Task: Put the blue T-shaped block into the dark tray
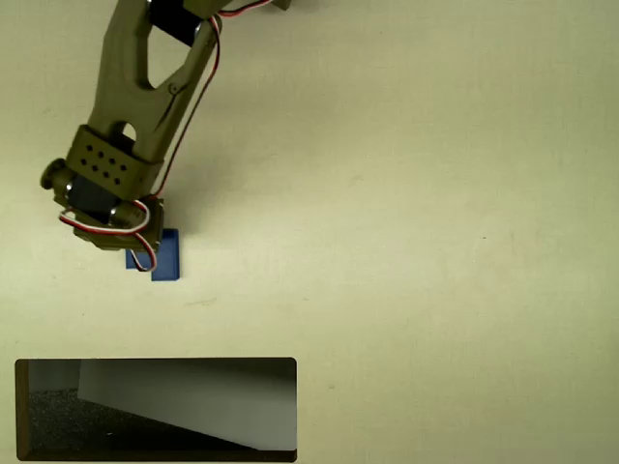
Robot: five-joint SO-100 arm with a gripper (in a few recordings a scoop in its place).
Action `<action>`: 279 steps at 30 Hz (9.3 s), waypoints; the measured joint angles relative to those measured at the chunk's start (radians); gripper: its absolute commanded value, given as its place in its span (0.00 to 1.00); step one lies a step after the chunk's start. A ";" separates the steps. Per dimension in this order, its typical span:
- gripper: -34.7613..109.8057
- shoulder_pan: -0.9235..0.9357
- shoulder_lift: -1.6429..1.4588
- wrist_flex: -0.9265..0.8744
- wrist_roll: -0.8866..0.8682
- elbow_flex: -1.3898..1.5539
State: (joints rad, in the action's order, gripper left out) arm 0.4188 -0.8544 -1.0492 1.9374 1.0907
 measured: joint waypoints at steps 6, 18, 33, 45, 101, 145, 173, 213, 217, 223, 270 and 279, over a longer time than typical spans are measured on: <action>0.24 -0.080 0.031 0.000 -0.086 -0.057; 0.24 -0.143 0.074 -0.011 -0.133 -0.137; 0.24 -0.225 0.265 0.048 -0.196 -0.420; 0.24 -0.178 0.614 1.009 -0.147 -0.558; 0.24 -0.382 1.006 1.680 -0.337 -0.792; 0.24 -0.382 1.006 1.680 -0.336 -0.792; 0.24 -0.382 1.006 1.680 -0.336 -0.792; 0.24 -0.382 1.006 1.680 -0.336 -0.792; 0.24 -0.382 1.006 1.680 -0.336 -0.792; 0.24 -0.382 1.006 1.680 -0.336 -0.792; 0.24 -0.382 1.006 1.680 -0.336 -0.792; 0.24 -0.382 1.006 1.680 -0.336 -0.792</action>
State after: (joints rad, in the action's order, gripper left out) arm 0.0368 0.1519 0.6305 1.6015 0.2991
